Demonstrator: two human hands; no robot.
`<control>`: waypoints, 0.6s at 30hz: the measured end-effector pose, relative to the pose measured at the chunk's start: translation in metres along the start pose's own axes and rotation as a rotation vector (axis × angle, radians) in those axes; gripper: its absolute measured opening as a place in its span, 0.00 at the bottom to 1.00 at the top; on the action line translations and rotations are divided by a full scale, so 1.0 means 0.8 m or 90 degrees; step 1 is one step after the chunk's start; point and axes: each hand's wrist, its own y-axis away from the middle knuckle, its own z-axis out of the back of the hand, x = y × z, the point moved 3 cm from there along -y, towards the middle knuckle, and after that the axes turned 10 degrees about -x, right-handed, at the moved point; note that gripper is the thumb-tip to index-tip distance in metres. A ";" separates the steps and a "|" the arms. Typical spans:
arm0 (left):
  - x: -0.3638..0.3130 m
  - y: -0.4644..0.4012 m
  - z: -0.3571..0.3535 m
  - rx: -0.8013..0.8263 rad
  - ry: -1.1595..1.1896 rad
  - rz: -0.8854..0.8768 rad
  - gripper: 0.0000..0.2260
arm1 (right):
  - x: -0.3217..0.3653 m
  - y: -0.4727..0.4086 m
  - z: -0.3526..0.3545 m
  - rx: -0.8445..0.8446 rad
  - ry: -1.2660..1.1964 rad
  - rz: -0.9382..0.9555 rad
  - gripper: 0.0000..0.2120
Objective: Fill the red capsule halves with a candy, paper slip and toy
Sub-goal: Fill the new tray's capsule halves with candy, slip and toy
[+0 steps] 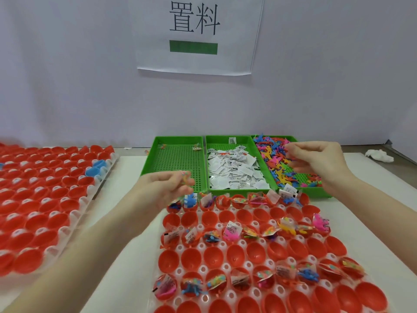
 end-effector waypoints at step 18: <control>0.011 0.171 -0.068 0.194 0.105 0.002 0.10 | 0.078 0.227 0.018 0.282 -0.074 0.077 0.09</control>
